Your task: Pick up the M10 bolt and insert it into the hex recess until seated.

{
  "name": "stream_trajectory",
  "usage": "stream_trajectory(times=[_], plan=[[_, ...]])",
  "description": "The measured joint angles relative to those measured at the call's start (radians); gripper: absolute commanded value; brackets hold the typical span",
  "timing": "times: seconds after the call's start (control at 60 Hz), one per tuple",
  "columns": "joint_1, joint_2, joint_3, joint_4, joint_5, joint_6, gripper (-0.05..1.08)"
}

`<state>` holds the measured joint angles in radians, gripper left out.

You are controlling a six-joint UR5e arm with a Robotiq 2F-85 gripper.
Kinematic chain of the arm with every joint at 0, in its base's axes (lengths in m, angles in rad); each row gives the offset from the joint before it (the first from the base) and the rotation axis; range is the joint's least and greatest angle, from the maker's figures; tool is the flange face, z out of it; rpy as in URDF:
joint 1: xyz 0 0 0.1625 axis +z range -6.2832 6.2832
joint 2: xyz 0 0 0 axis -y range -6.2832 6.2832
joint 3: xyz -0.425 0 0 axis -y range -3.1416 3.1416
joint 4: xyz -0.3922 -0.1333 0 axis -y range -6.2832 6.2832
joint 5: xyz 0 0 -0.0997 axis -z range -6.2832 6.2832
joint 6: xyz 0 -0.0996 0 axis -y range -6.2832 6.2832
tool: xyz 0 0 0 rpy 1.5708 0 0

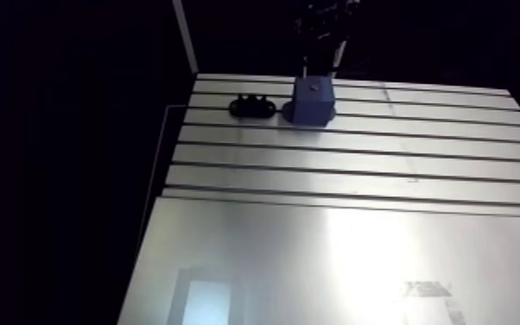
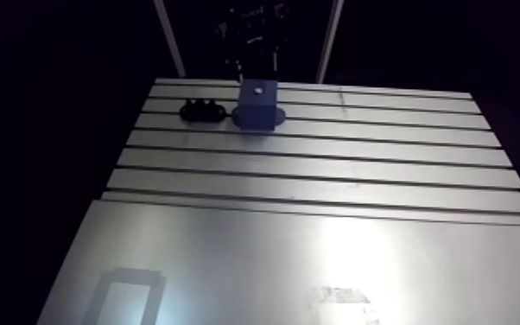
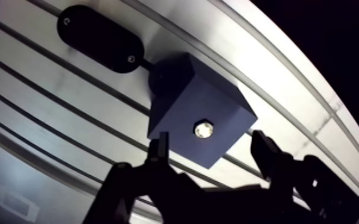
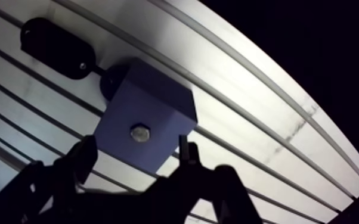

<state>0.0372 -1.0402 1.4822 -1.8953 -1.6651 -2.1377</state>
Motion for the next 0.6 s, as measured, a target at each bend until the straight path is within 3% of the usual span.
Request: stream_trajectory(times=[0.183, 0.217, 0.25, 0.267, 0.283, 0.317, 0.333, 0.35, 0.367, 0.383, 0.45, 0.6], plan=[[0.001, -0.007, -0.004, -0.014, 0.002, 0.016, 0.01], [0.002, -0.009, -0.006, -0.014, 0.002, 0.023, 0.14], [0.002, -0.012, -0.008, -0.012, 0.003, 0.031, 0.14], [0.003, -0.014, -0.009, -0.011, 0.004, 0.036, 0.26], [0.003, -0.016, -0.010, -0.009, 0.005, 0.043, 0.26], [0.003, -0.021, -0.013, -0.003, 0.008, 0.059, 0.59], [0.003, -0.024, -0.014, 0.000, 0.009, 0.067, 0.59], [0.004, -0.028, -0.016, 0.004, 0.011, 0.080, 0.85], [0.004, -0.031, -0.018, 0.008, 0.012, 0.093, 0.85], [0.004, -0.034, -0.020, 0.012, 0.013, 0.108, 0.99], [0.004, -0.046, -0.029, 0.035, 0.018, 0.193, 1.08], [0.009, -0.063, -0.043, 0.086, 0.028, 0.433, 1.08]])
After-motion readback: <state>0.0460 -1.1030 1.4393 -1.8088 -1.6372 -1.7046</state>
